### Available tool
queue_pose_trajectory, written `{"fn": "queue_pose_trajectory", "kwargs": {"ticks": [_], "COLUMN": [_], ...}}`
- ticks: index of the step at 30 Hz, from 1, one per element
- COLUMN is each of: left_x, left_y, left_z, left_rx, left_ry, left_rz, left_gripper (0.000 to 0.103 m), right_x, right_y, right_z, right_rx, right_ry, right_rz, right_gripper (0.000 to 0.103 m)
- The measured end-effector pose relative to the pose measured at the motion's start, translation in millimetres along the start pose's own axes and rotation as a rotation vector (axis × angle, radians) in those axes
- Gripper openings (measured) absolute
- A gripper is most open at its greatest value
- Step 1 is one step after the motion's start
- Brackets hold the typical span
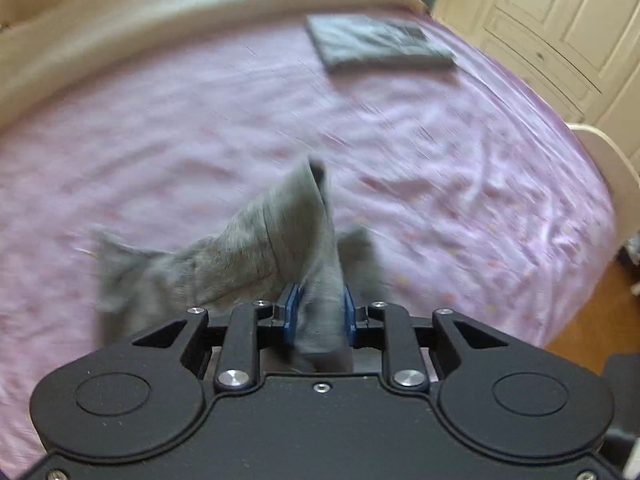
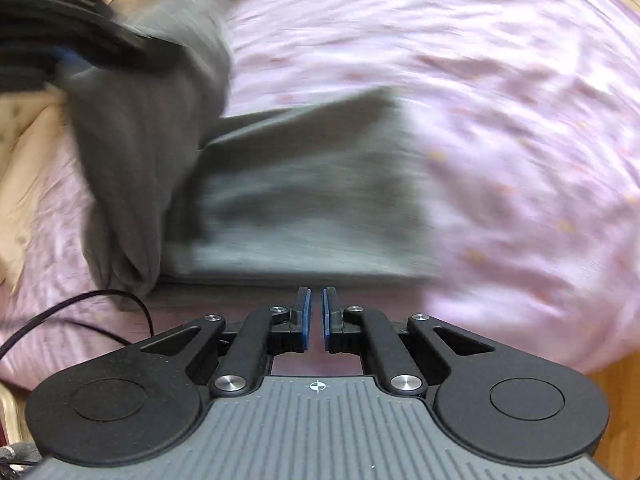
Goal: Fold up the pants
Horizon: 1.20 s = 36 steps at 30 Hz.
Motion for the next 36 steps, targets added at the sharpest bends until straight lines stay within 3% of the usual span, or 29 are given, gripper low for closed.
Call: {"fn": "queue_pose_trajectory", "kwargs": {"ticks": [4,6,8,17,20,23,28,29,31,33,36], "left_x": [38,41,33,-74,-97,-109,-113,-114,-116,-120,-126], "left_y": [14,-1,-8,0,0,-5,-6,-5,-5,-3,2], "left_z": [3,1,-3,-70,-91,-103,-109,-109,-108,-107,-108], "left_rx": [-0.037,-0.002,-0.002,-0.199,-0.256,-0.264,-0.272,-0.274,-0.268,-0.267,-0.271], "left_ry": [0.061,0.098,0.092,-0.189,-0.274,-0.342,-0.351,-0.344,-0.333,-0.331,-0.335], "left_rz": [0.008,0.038,0.091,0.306,0.33,0.321,0.3,0.298,0.294,0.285,0.27], "left_gripper": [0.032,0.044,0.046,0.046,0.046,0.046,0.046,0.046,0.047,0.047,0.047], "right_x": [30,33,33,10,5,7,14,14,17,21,20], "right_y": [-12,-17,-22,14,29,44,52,49,40,36,40], "right_z": [4,9,16,66,77,84,88,88,88,88,87], "right_rx": [0.006,0.026,0.051,0.026,-0.002,-0.03,-0.075,-0.071,-0.044,-0.041,-0.058], "right_ry": [0.041,0.042,0.031,-0.088,-0.08,-0.035,0.046,0.055,0.091,0.116,0.107], "right_rz": [-0.019,-0.015,0.001,0.129,0.116,0.086,0.091,0.089,0.119,0.122,0.099], "right_gripper": [0.007,0.007,0.007,0.008,0.008,0.008,0.009,0.012,0.047,0.071,0.072]}}
Point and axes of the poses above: each gripper's, at about its wrist camera, not at the fingertips, and y roughly the way its jaws point, x to its right, z to its top, the point moved 1 cm from there along y, roughly the way its jaws point, and after that the axes turned 11 degrees about y, right-handed, at the moved point
